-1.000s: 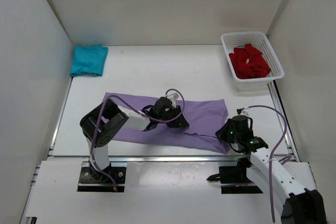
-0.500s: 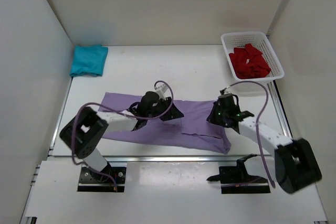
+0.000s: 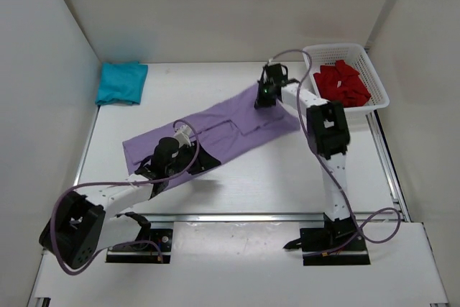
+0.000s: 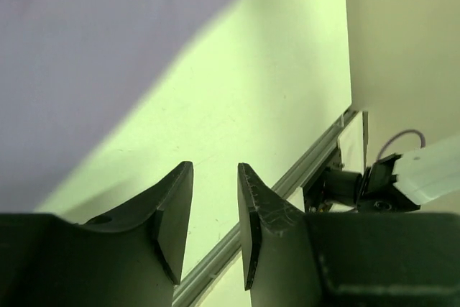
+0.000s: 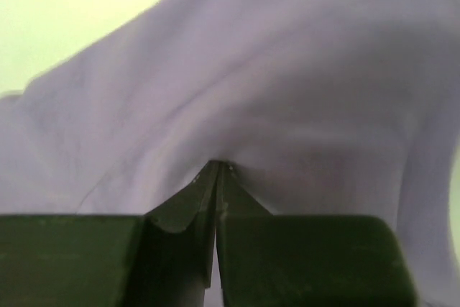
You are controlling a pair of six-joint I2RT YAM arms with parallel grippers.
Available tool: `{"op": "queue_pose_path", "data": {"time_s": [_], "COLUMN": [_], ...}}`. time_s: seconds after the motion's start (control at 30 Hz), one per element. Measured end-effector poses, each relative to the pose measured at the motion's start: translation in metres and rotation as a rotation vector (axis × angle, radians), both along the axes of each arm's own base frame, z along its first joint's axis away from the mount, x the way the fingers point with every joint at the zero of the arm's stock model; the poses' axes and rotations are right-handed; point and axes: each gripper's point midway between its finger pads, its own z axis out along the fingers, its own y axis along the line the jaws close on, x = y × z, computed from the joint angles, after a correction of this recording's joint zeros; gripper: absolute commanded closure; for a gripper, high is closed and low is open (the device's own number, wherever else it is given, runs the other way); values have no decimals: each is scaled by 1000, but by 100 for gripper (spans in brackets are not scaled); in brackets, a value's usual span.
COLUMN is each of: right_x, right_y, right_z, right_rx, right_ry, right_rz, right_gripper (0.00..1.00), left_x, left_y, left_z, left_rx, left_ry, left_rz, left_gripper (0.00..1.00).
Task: Fold and stack the t-shirts
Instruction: Rotate the tshirt 90 degrees
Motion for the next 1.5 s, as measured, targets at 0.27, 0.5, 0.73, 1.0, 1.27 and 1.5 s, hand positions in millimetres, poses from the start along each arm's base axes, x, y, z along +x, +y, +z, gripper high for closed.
{"op": "queue_pose_path", "data": {"time_s": [0.27, 0.5, 0.73, 1.0, 1.27, 1.5], "right_x": [120, 22, -194, -260, -244, -225], "right_y": [25, 18, 105, 179, 226, 237], "right_z": [48, 220, 183, 8, 9, 1], "right_rx": [63, 33, 241, 209, 344, 399], "right_ry": [-128, -324, -360, 3, -2, 34], "right_rz": [70, 142, 371, 363, 259, 194], "right_gripper": [89, 77, 65, 61, 69, 100], "left_x": [9, 4, 19, 39, 30, 30], "left_y": [38, 71, 83, 103, 103, 103], "left_z": [10, -10, 20, 69, 60, 59], "left_rx": [33, 105, 158, 141, 132, 129], "left_ry": [-48, 0, -54, -172, -149, -148], "left_rz": [87, 141, 106, 143, 120, 118], "left_gripper": [55, 52, 49, 47, 48, 48]}}
